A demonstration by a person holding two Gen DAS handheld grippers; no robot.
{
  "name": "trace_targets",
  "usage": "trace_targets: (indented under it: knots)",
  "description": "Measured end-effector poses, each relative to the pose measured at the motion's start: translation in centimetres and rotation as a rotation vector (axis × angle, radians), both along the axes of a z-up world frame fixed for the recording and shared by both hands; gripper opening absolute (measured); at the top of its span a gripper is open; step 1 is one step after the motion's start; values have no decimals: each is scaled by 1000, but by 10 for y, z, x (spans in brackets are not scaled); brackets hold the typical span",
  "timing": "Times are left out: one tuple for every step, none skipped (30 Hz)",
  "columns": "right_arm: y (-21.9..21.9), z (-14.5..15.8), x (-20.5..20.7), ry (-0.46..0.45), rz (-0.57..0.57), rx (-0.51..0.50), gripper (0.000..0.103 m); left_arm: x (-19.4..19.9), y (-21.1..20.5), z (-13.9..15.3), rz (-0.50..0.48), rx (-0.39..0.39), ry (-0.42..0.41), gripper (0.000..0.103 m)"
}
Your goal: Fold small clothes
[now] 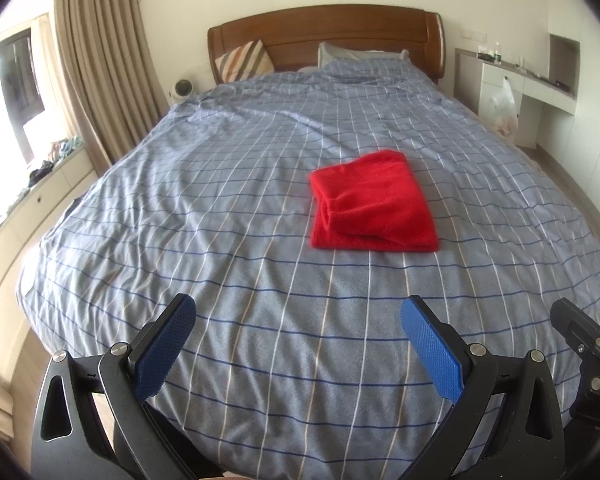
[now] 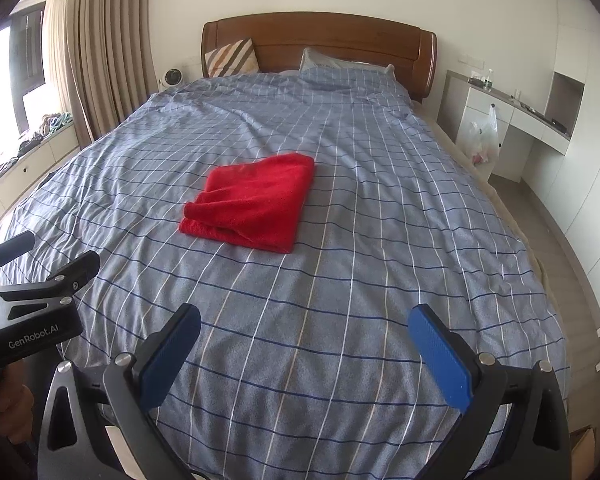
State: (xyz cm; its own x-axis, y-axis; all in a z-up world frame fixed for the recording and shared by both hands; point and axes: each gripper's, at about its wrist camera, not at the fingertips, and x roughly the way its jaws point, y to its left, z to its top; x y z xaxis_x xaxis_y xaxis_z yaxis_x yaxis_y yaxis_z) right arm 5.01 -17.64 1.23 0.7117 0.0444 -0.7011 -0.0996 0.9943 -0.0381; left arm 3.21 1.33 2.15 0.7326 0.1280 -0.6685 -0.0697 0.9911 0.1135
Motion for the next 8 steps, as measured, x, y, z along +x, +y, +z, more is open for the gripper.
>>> trace_targets:
  knots:
    - [0,0,-1,-2,0,0,102,0,0,1,1,2,-1,103]
    - [-1,1,0,-3,0,1,102,0,-1,1,2,3,-3,103]
    - [-1,1,0,-3,1,1,102,0,-2,1,4,7,-3,103]
    - [-1,1,0,-3,0,3,102,0,-3,1,4,11,-2,103]
    - [-1,1,0,-2,1,3,102,0,-3,1,2,13,-1,103]
    - [-1,1,-1,-2,1,6,102,0,-4,1,2,16,-2,103]
    - [-2,2,-1,-1,2,9,102,-1,-5,1,3,21,-5,103]
    - [-2,2,-1,0,2,10,102,-2,-6,1,1,26,-6,103]
